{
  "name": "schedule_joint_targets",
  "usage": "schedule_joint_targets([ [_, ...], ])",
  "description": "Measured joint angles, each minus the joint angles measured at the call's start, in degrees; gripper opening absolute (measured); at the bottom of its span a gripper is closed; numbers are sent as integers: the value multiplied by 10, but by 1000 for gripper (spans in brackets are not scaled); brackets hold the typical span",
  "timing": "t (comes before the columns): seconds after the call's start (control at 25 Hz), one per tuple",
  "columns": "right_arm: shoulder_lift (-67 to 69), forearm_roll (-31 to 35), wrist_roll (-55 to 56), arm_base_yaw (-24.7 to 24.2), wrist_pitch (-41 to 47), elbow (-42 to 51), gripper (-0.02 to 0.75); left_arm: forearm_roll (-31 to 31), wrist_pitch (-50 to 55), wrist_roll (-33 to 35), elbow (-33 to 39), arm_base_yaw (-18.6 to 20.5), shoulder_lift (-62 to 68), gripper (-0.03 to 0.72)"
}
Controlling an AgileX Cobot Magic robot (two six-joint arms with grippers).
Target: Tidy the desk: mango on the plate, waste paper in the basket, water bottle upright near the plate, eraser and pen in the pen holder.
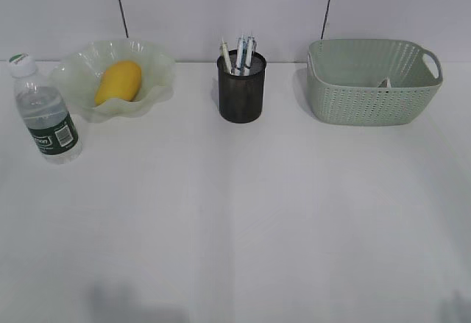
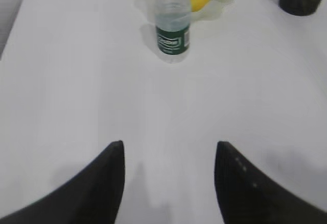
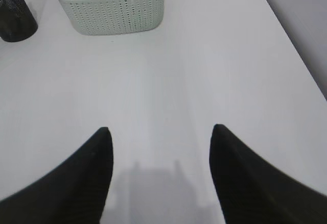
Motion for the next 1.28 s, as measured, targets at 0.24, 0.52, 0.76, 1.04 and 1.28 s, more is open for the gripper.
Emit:
schedule_joint_targets([
  [0.24, 0, 1, 0, 0, 0, 0, 479, -2, 0, 1, 0, 40, -46, 425],
  [0.52, 0, 0, 0, 0, 0, 0, 479, -3, 0, 1, 1, 43, -48, 424],
  [0.76, 0, 0, 0, 0, 0, 0, 479, -4, 0, 1, 1, 43, -48, 424],
  [1.04, 0, 0, 0, 0, 0, 0, 479, -4, 0, 1, 1, 43, -48, 423],
  [1.28, 0, 0, 0, 0, 0, 0, 479, -4, 0, 1, 1, 43, -48, 423],
])
